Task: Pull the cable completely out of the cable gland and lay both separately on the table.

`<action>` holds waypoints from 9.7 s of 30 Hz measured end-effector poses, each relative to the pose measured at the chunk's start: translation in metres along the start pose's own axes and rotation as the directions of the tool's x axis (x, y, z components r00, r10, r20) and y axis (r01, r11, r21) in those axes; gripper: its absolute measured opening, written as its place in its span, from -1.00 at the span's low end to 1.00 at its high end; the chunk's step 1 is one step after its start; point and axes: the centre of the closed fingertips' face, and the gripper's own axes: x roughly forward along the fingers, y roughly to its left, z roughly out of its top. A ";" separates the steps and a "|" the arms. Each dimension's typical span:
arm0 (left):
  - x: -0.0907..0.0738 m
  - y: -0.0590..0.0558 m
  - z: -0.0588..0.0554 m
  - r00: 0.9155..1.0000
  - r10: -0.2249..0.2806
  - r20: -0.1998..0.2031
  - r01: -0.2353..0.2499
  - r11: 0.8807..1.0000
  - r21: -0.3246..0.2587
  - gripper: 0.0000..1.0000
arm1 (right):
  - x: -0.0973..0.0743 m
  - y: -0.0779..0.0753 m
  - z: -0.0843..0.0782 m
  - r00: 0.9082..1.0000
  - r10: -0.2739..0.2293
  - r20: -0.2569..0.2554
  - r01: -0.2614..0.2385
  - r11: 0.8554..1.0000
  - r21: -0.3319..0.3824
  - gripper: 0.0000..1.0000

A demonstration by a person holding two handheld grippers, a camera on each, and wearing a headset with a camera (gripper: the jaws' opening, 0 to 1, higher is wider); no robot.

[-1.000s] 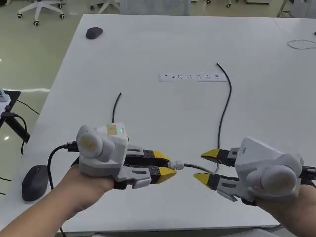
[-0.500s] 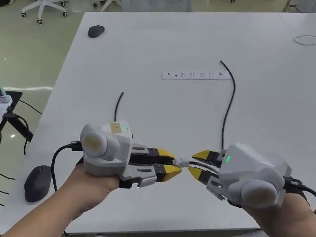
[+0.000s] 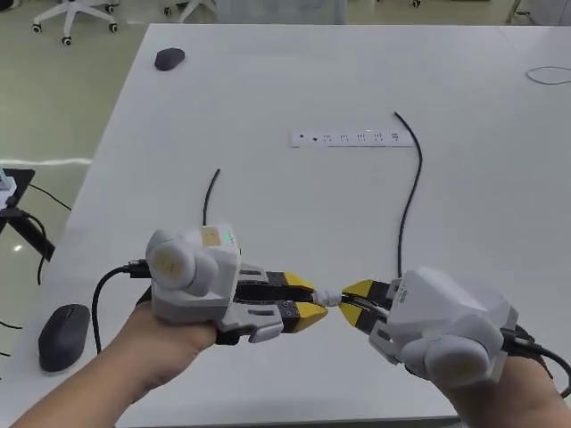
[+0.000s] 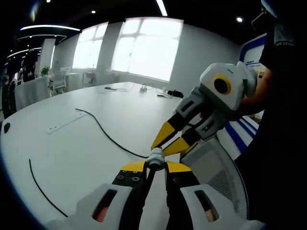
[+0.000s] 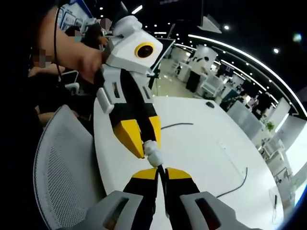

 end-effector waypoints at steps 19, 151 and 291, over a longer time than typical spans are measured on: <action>0.003 0.003 0.002 1.000 0.012 -0.003 -0.012 1.000 0.014 -0.71 | -0.003 -0.013 -0.023 1.000 -0.025 0.003 0.024 0.980 0.197 -1.00; -0.002 -0.001 0.001 1.000 -0.013 0.005 0.013 1.000 0.012 -0.71 | -0.009 -0.029 -0.101 0.985 -0.093 -0.147 0.163 0.791 0.589 -0.99; 0.001 -0.006 -0.008 0.999 0.035 -0.021 -0.035 0.999 -0.006 -0.71 | 0.005 -0.018 -0.115 0.972 -0.100 -0.211 0.217 0.722 0.657 -1.00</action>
